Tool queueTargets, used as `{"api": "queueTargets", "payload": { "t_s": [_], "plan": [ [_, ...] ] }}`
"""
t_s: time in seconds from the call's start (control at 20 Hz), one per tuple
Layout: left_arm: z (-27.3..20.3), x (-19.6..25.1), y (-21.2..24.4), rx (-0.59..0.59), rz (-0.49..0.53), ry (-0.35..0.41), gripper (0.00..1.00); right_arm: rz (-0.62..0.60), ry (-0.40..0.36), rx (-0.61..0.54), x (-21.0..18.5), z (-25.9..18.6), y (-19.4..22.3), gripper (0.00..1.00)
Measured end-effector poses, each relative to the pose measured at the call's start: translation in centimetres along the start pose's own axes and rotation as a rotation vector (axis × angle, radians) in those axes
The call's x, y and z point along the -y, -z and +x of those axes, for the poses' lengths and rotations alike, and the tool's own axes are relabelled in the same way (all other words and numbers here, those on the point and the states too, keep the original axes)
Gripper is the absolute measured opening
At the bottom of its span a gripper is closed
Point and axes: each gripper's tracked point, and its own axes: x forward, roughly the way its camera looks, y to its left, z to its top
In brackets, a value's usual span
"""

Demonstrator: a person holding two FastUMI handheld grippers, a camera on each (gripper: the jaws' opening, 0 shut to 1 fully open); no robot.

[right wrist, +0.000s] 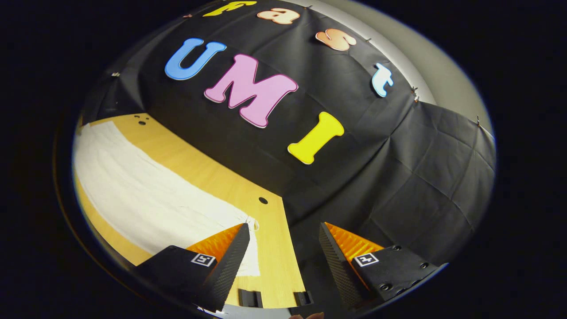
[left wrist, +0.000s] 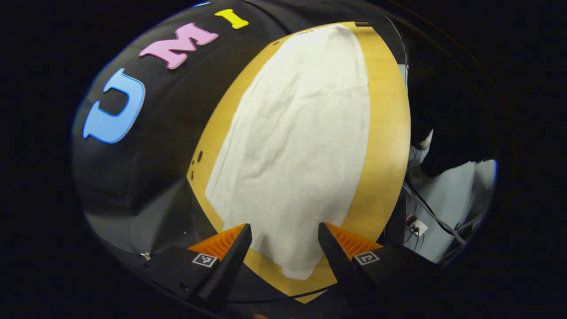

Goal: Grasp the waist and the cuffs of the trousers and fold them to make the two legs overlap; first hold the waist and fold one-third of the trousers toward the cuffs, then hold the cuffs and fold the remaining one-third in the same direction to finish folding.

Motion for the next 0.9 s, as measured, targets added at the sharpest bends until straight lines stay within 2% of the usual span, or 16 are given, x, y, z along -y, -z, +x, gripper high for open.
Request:
{"api": "queueTargets", "payload": {
  "t_s": [0.15, 0.25, 0.3, 0.35, 0.4, 0.5, 0.55, 0.6, 0.65, 0.75, 0.8, 0.9],
  "plan": [
    [0.7, -0.1, -0.3, -0.021, 0.054, 0.103, 0.92, -0.035, -0.042, -0.046, 0.1, 0.9, 3.1, 0.97],
    [1.7, -0.4, -0.3, -0.056, 0.065, 0.186, 0.84, -0.077, -0.079, -0.07, -0.1, 1.8, 4.7, 0.96],
    [2.1, -0.4, -0.3, -0.083, 0.067, 0.231, 0.74, -0.098, -0.102, -0.075, -0.3, 2.2, 5.4, 0.97],
    [2.2, -0.2, -0.3, -0.103, 0.066, 0.286, 0.69, -0.122, -0.125, -0.081, -0.5, 2.7, 5.9, 0.97],
    [2.4, -0.1, -0.4, -0.132, 0.058, 0.339, 0.51, -0.149, -0.146, -0.084, -0.7, 3.0, 6.5, 0.96],
    [2.2, 0.3, -0.5, -0.186, 0.022, 0.452, 0.38, -0.197, -0.19, -0.089, -0.9, 3.9, 7.6, 0.97],
    [2.4, 0.5, -0.5, -0.213, -0.006, 0.511, 0.39, -0.219, -0.219, -0.09, -1.2, 4.3, 8.0, 0.97],
    [2.3, 0.7, -0.6, -0.239, -0.038, 0.568, 0.28, -0.249, -0.251, -0.09, -1.7, 4.8, 8.5, 0.97],
    [2.3, 0.8, -0.8, -0.265, -0.072, 0.605, 0.25, -0.29, -0.286, -0.091, -2.3, 5.3, 9.1, 0.97],
    [2.4, 1.1, -2.3, -0.289, -0.102, 0.641, 0.2, -0.397, -0.366, -0.093, -3.6, 6.0, 10.7, 0.97],
    [2.4, 1.1, -1.6, -0.304, -0.095, 0.65, 0.11, -0.463, -0.414, -0.091, -4.2, 6.4, 11.6, 0.97],
    [2.5, 0.9, -2.1, -0.298, -0.075, 0.643, 0.06, -0.61, -0.524, -0.085, -5.9, 6.9, 13.8, 0.97]
  ]
}}
